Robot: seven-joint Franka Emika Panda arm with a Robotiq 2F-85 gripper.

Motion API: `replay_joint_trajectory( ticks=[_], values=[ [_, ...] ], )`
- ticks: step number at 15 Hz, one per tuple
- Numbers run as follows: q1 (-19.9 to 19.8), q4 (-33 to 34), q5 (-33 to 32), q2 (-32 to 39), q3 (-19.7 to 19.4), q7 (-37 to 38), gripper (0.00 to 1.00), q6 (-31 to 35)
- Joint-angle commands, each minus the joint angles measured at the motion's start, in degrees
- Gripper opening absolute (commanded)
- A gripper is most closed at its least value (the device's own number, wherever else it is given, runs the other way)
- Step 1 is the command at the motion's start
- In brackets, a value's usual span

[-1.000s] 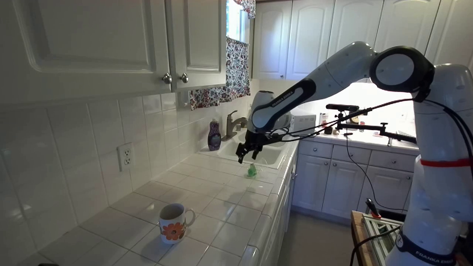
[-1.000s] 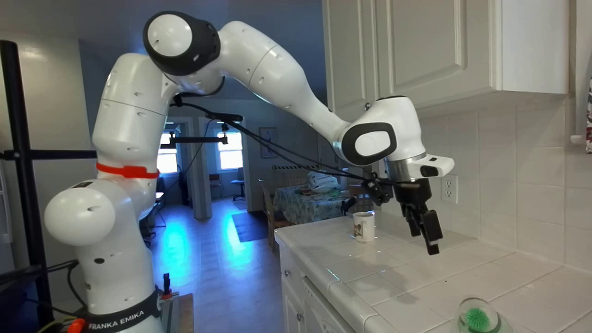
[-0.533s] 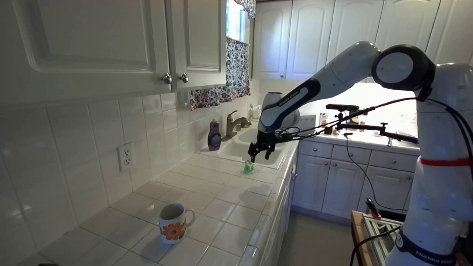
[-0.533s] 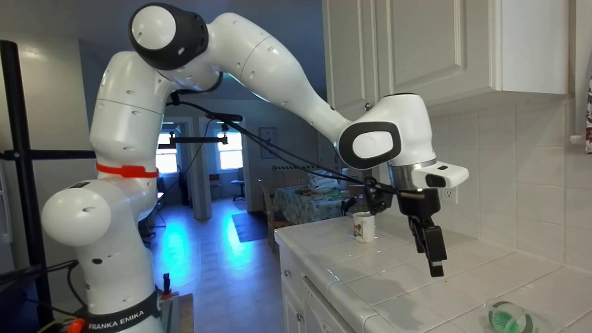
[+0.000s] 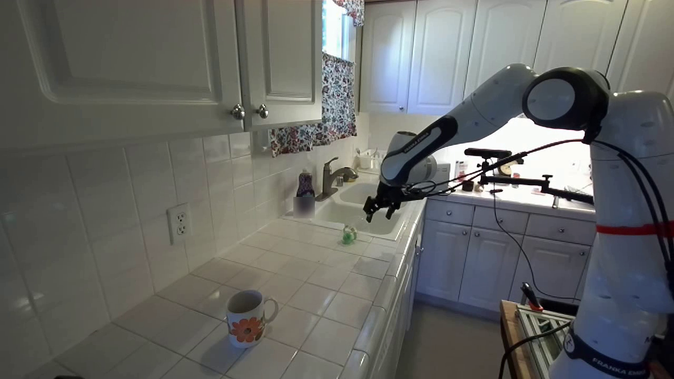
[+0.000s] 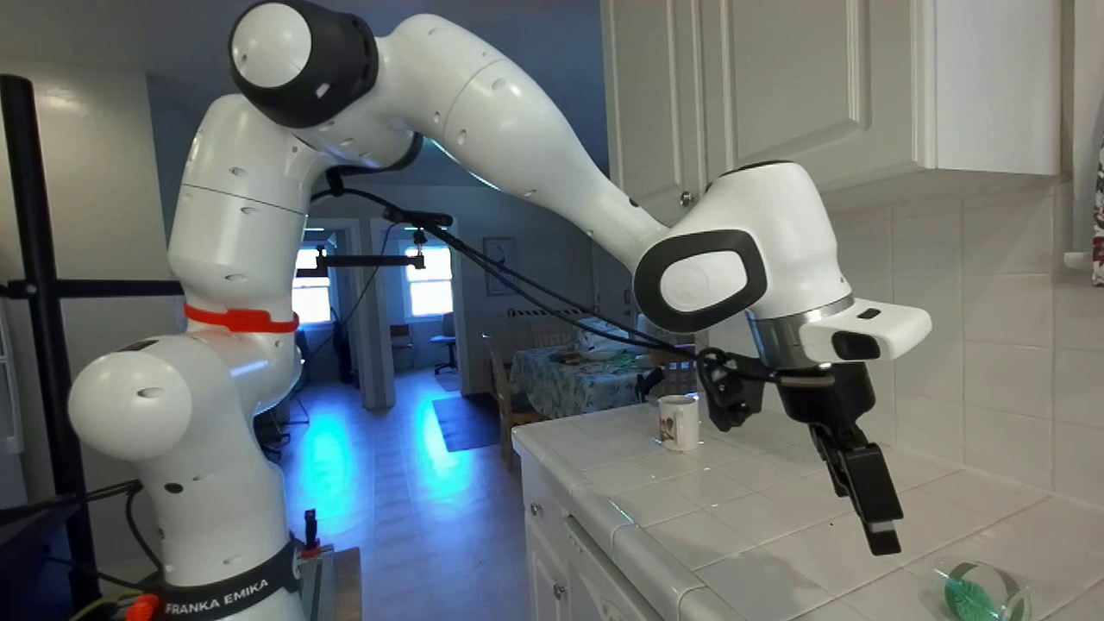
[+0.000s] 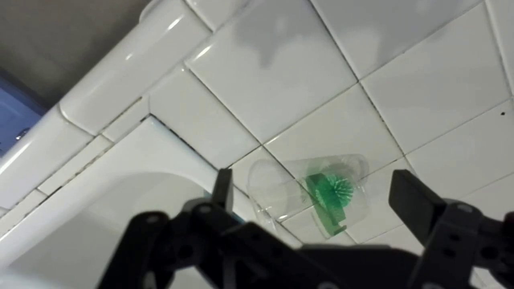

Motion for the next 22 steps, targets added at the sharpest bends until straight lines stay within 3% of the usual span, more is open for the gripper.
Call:
replay_joint_trajectory(
  ticks=[1,5,6,10,16,22],
  values=[
    [-2.11,0.71,2.68,1.54,0.66,-3.22,1.0,3.1],
    [-3.51,1.56,5.53,2.43,1.66,-4.37,1.0,4.36],
    [-2.1,0.27,2.83,1.42,0.27,-2.26,1.0,3.59],
    [-2.3,0.48,3.57,1.51,0.62,-2.36,1.0,3.62],
    [-3.89,6.78,4.29,6.33,2.23,-7.48,1.0,0.57],
    [-4.85,12.42,1.95,11.13,2.58,-12.91,1.0,1.9]
  ],
)
